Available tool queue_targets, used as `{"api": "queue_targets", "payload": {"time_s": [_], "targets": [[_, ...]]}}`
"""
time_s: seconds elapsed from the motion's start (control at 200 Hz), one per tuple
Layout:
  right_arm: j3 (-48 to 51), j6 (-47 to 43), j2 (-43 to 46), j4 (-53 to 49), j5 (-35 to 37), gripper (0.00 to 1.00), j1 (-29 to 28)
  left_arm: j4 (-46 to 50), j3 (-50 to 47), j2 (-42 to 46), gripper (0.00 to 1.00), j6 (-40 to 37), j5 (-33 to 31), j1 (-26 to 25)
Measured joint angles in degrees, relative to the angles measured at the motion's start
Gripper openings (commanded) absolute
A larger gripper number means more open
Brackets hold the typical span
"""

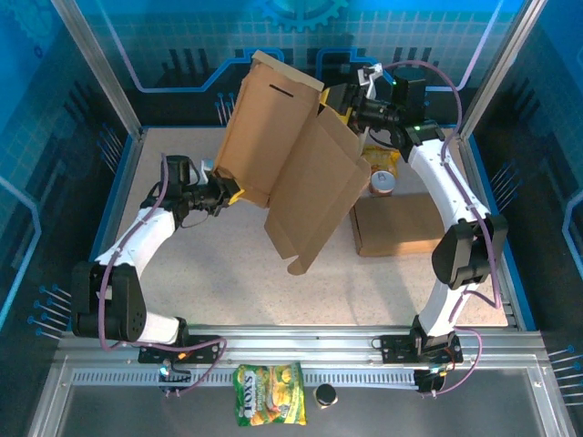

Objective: Fold the paper box

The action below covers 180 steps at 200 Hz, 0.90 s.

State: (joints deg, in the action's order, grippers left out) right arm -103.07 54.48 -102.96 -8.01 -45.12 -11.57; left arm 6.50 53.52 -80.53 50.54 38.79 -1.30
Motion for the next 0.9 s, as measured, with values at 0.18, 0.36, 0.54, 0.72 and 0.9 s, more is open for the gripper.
{"api": "queue_targets", "payload": {"time_s": [0.18,0.36,0.54,0.72,0.9], "targets": [[0.0,0.2,0.0,0.7,-1.1,0.76,0.0,0.0,0.0,-0.1,0.0,0.2,0.3,0.0],[1.4,0.2,0.7,1.7,-1.7,0.76,0.0,0.0,0.0,-0.3,0.0,0.4,0.3,0.0],[5.7,1.3,3.5,4.0,-1.7,0.76,0.1,-0.1,0.0,-1.2,0.0,0.7,0.3,0.0],[9.1,3.2,7.0,7.8,-1.9,0.77,1.6,-0.5,0.0,-1.5,0.0,1.6,0.3,0.0],[10.8,3.2,8.1,10.3,-2.3,0.77,2.7,-0.9,0.1,-2.2,0.0,2.1,0.8,0.0]]}}
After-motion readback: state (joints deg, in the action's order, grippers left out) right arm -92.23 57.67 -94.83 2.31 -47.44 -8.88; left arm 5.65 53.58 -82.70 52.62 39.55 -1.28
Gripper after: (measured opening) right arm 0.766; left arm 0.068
